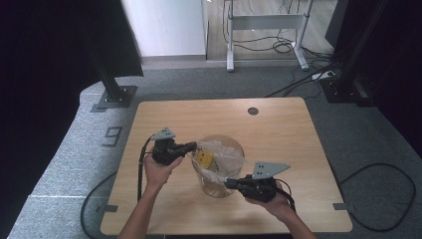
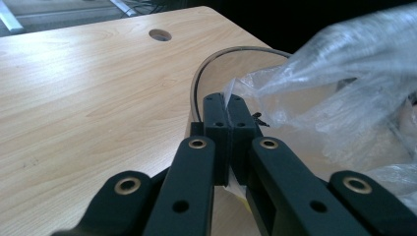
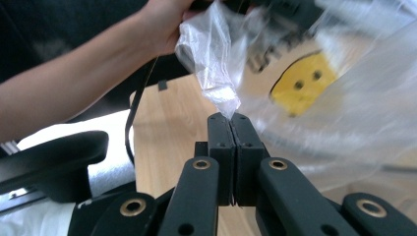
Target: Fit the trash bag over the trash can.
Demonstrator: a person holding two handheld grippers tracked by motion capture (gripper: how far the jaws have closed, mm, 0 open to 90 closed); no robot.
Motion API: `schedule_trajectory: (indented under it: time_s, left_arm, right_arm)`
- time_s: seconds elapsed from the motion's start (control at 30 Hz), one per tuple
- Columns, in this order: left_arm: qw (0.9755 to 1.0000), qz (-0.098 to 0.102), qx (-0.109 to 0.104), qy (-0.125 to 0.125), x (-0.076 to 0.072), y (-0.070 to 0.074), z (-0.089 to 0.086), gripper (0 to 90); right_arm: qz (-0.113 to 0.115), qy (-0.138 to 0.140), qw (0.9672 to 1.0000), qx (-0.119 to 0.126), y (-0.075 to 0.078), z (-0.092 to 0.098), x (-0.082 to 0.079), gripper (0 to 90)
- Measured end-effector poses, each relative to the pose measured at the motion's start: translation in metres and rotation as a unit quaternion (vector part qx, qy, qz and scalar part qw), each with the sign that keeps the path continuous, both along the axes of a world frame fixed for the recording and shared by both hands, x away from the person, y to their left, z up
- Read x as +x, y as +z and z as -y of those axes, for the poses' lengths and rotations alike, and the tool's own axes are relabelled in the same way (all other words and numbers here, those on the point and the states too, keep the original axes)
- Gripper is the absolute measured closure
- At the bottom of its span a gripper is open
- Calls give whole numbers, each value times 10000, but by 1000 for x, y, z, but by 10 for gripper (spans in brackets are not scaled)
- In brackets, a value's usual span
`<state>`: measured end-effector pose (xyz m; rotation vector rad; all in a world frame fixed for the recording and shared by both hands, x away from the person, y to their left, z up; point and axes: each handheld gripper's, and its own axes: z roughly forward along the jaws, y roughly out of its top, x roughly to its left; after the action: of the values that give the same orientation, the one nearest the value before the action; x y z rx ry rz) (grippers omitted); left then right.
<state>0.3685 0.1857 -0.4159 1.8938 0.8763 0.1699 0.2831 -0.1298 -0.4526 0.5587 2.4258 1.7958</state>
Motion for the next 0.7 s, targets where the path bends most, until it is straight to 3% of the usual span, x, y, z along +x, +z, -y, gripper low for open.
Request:
schedule_trajectory:
  time_s: [0.17, 0.37, 0.63, 0.7]
  left_arm:
    - [10000, -34, 4, 8, 0, 0, -2, 900]
    - [10000, -64, -18, 3, 1, 0, -4, 900]
    - [9999, -98, -17, -40, 0, 0, -5, 900]
    - [9999, -104, -14, -66, 0, 1, -4, 899]
  right_arm:
    - [-131, 83, 9998, -113, -15, -7, -2, 881]
    - [-167, 95, 9989, -426, -26, -15, -2, 881]
    - [-228, -205, 9946, -995, -40, -13, 0, 882]
    - [-254, -257, 9940, -1034, -41, -11, 1, 881]
